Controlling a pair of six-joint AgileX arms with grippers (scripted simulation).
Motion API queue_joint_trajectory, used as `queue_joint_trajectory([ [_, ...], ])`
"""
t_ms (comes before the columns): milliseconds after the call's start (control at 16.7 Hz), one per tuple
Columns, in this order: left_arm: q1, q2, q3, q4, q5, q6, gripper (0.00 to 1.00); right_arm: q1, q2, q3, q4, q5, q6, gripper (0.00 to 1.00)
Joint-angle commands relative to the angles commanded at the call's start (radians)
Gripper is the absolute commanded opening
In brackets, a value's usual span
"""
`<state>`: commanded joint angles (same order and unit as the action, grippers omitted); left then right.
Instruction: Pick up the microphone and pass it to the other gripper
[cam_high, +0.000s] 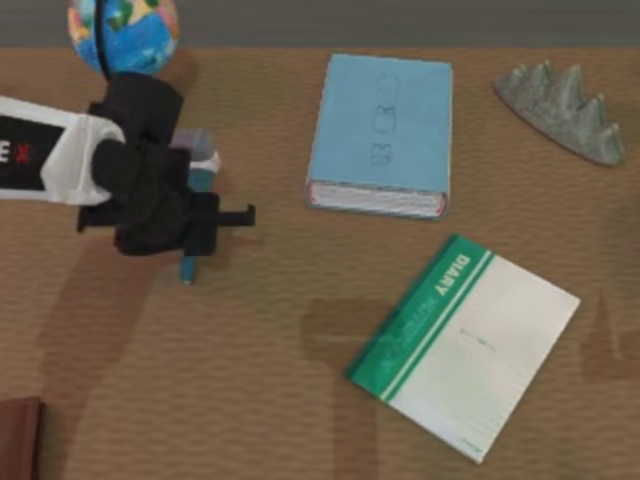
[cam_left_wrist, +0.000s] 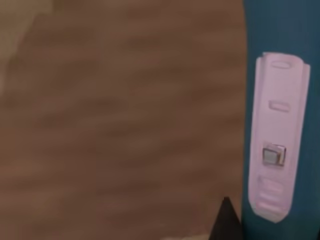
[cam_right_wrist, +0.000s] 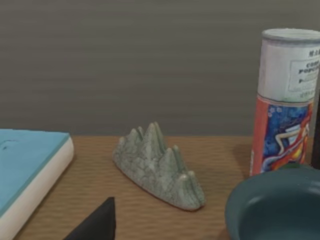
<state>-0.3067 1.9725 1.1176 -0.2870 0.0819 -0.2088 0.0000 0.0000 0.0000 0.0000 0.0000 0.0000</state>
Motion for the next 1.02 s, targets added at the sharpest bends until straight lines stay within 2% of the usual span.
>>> queue_joint_trajectory([
  [660, 0.037, -0.226, -0.266, 0.932, 0.366, 0.173, 0.0, 0.0, 0.0, 0.0, 0.0, 0.0, 0.0, 1.0],
  [840, 0.046, -0.292, -0.315, 1.085, 0.434, 0.21, 0.0, 0.0, 0.0, 0.0, 0.0, 0.0, 0.0, 1.0],
  [1020, 0.049, -0.323, -0.335, 1.144, 0.463, 0.227, 0.0, 0.0, 0.0, 0.0, 0.0, 0.0, 0.0, 1.0],
])
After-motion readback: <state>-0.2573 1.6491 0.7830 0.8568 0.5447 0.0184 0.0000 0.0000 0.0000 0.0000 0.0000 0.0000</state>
